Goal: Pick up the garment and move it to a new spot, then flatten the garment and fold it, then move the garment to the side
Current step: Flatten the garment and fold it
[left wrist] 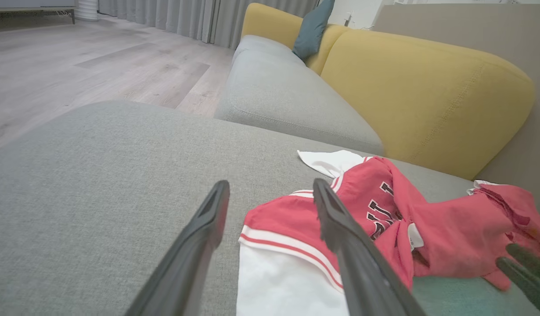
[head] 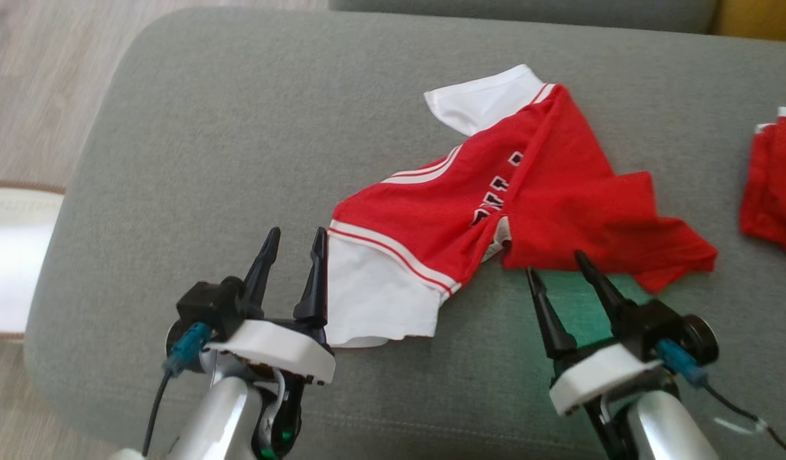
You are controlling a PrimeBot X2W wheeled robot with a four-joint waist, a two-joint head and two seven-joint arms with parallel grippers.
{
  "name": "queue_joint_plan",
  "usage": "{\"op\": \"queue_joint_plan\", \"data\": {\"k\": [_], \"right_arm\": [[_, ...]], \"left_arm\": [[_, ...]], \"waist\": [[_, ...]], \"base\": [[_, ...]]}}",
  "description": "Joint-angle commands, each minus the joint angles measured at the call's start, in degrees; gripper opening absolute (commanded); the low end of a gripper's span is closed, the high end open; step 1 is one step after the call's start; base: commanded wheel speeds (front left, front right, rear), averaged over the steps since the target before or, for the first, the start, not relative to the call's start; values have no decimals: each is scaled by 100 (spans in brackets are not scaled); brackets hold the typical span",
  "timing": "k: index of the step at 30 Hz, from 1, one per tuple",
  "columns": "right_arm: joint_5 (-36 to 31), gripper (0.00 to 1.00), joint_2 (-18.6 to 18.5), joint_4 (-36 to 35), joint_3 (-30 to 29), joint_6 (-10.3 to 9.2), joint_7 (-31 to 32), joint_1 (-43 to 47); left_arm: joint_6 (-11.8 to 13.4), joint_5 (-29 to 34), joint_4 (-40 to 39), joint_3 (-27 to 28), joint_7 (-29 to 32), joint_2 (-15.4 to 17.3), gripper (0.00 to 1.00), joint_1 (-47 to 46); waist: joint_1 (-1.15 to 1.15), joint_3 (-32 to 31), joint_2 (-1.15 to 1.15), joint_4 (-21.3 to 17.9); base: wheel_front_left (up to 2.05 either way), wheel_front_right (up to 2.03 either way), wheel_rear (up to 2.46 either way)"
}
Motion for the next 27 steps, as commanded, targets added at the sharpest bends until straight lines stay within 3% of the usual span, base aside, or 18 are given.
{"op": "queue_joint_plan", "data": {"k": [1, 20, 21, 22, 23, 27], "right_arm": [[-76, 100, -10, -23, 151, 21, 60, -324], [-351, 100, -10, 1111, -223, 21, 228, -1057], [-345, 48, -10, 1151, -245, 21, 221, -1078], [-345, 48, -10, 1151, -245, 21, 221, -1078], [-342, 4, -10, 1191, -257, 21, 208, -1098], [-310, 0, -10, 1297, -258, 21, 146, -1122]], "left_arm": [[0, -50, -164, 130, -45, 40, 100, -267], [17, -176, -140, 17, -45, 40, 100, -486], [17, -177, -139, 19, -45, 40, 100, -491], [17, -177, -139, 19, -45, 40, 100, -491], [18, -176, -136, 21, -45, 40, 100, -493], [28, -162, -101, 44, -45, 40, 100, -487]], "waist": [[0, 112, 0, 121], [0, 571, 0, 629], [0, 577, 0, 631], [0, 577, 0, 631], [0, 580, 0, 630], [0, 523, 0, 584]], "base": [[0, 0, 0], [0, 0, 0], [0, 0, 0], [0, 0, 0], [0, 0, 0], [0, 0, 0]]}}
